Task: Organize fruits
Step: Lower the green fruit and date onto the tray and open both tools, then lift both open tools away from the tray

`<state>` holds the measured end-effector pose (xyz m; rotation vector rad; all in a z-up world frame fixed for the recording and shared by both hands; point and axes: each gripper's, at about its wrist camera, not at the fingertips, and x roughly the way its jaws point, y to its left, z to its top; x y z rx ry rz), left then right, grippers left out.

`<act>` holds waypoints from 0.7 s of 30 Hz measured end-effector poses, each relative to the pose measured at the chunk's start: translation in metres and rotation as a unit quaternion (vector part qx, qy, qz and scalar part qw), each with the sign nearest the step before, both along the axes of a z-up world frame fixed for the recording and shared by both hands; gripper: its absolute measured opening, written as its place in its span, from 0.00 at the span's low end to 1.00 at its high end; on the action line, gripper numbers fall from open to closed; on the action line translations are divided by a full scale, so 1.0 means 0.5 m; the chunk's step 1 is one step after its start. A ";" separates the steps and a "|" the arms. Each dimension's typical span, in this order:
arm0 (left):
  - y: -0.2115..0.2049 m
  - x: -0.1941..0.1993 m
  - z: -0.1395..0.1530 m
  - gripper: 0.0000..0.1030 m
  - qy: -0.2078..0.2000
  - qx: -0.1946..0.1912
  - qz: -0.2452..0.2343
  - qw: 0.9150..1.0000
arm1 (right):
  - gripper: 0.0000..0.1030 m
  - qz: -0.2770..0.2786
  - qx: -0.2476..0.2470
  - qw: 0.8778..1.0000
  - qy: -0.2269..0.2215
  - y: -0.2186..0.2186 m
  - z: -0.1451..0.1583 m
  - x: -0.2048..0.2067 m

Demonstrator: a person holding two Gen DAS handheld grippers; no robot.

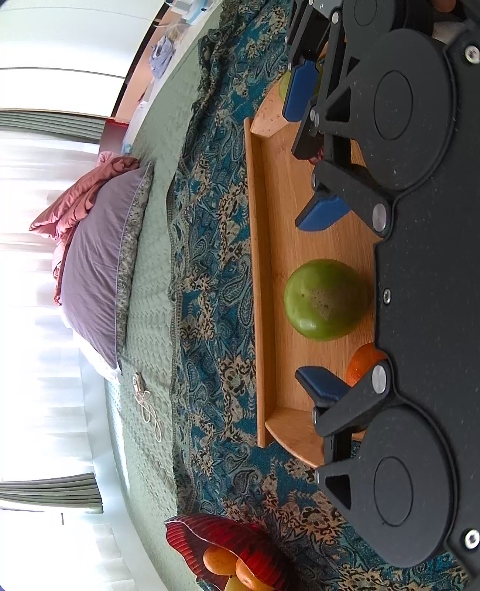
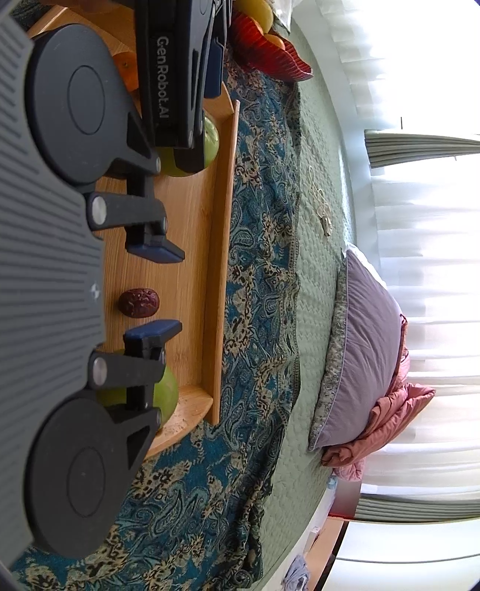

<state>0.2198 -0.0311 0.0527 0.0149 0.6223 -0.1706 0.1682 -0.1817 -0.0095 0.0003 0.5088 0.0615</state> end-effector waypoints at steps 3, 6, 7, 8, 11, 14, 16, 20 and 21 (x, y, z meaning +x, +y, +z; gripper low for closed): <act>0.004 -0.010 0.011 0.83 -0.006 -0.005 0.000 1.000 | 0.56 -0.001 -0.004 1.000 -0.010 -0.003 0.013 -0.013; 0.009 -0.017 0.020 0.88 -0.009 -0.008 0.003 1.000 | 0.61 -0.003 -0.014 1.000 -0.021 -0.005 0.025 -0.024; 0.010 -0.020 0.022 0.89 -0.009 -0.009 0.003 1.000 | 0.64 -0.003 -0.015 1.000 -0.024 -0.007 0.028 -0.027; 0.011 -0.022 0.024 0.91 -0.009 -0.008 0.003 1.000 | 0.66 -0.003 -0.016 1.000 -0.026 -0.009 0.030 -0.030; 0.012 -0.033 0.030 0.94 -0.013 -0.001 0.003 1.000 | 0.70 -0.003 -0.016 0.999 -0.031 -0.016 0.035 -0.038; 0.011 -0.045 0.037 0.96 -0.017 0.006 0.000 1.000 | 0.73 -0.002 -0.012 0.999 -0.032 -0.022 0.039 -0.046; 0.012 -0.052 0.041 0.96 -0.018 0.005 -0.001 1.000 | 0.76 -0.003 -0.013 0.999 -0.037 -0.024 0.042 -0.052; 0.016 -0.063 0.048 0.97 -0.019 0.000 -0.001 1.000 | 0.82 -0.006 -0.015 0.999 -0.044 -0.029 0.047 -0.062; 0.017 -0.066 0.050 0.97 -0.019 0.000 -0.001 1.000 | 0.84 -0.006 -0.014 0.999 -0.045 -0.030 0.048 -0.065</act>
